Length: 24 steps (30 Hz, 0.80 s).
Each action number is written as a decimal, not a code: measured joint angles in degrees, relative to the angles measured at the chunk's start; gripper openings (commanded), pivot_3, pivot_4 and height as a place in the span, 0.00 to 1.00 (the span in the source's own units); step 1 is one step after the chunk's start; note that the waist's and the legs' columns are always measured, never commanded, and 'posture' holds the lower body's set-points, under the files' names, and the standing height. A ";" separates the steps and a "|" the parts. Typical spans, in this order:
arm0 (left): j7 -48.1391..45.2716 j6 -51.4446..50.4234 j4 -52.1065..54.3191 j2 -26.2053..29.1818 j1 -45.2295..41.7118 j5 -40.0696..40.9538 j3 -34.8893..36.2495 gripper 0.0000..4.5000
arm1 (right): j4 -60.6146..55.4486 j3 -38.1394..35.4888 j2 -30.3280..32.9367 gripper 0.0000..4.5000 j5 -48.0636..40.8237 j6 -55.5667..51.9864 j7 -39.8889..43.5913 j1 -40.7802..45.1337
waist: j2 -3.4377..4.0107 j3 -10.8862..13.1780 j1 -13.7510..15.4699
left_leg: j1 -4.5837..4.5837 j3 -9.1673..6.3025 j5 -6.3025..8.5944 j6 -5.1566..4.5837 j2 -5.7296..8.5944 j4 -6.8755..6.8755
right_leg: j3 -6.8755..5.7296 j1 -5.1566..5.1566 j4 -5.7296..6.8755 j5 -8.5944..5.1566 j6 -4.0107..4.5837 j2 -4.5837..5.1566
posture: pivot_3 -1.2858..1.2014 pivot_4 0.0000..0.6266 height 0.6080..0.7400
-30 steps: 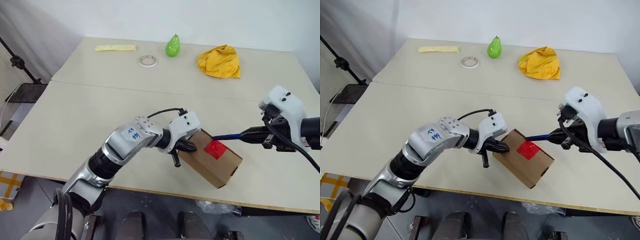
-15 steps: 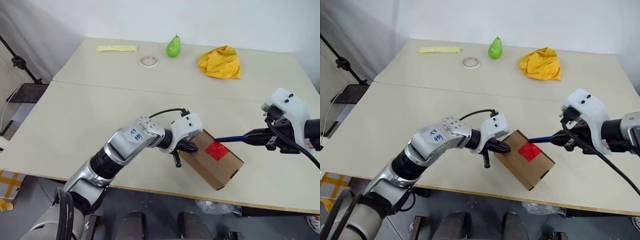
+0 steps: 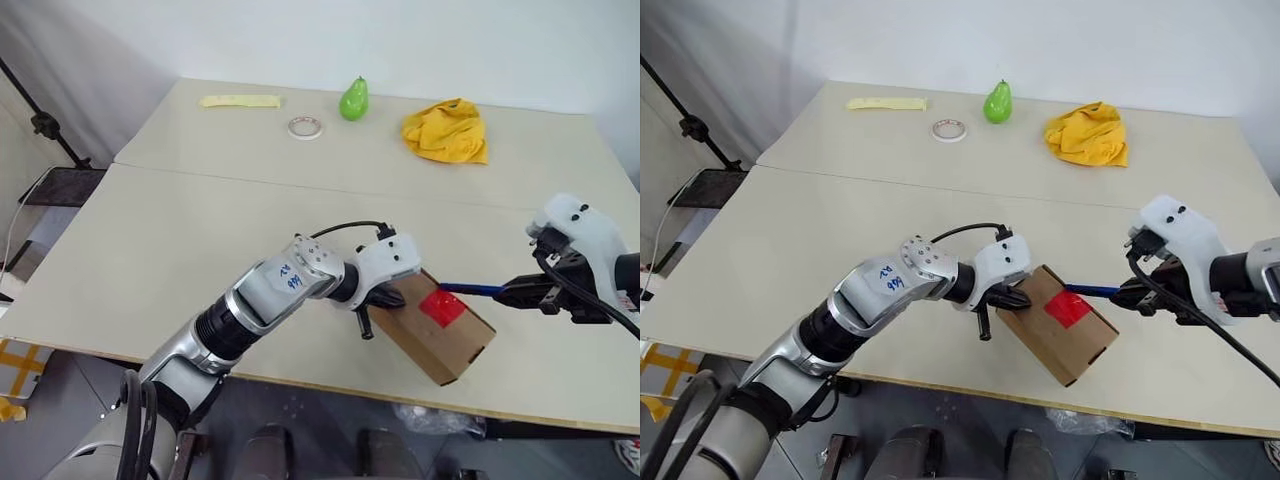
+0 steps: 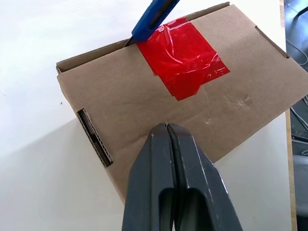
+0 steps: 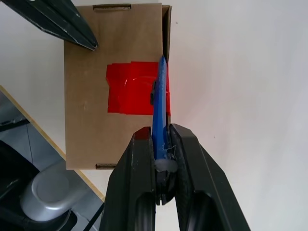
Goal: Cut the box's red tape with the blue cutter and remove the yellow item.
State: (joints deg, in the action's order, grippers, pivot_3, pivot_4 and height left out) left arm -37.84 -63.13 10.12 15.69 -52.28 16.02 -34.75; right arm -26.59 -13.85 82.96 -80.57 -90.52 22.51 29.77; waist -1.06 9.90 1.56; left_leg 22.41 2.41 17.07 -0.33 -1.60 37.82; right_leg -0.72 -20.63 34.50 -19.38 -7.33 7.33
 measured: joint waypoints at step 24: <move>-0.46 1.65 -1.71 -1.87 0.04 -0.09 -0.20 0.01 | -0.06 0.72 8.05 0.03 2.05 0.40 8.10 -2.43 | 0.05 -0.02 0.10 | 0.23 -0.14 0.10 -0.06 0.34 -0.02 | -0.61 0.19 -0.61 0.04 -0.08 0.17 | 0.52 0.24 1.00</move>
State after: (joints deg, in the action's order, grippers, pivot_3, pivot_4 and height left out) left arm -38.29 -61.48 8.42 13.82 -52.24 15.93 -34.95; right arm -26.65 -13.13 91.01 -78.51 -90.12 30.61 27.34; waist -1.01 9.88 1.65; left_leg 22.65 2.26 17.17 -0.39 -1.26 37.81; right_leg -1.33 -20.44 33.89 -19.34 -7.42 7.50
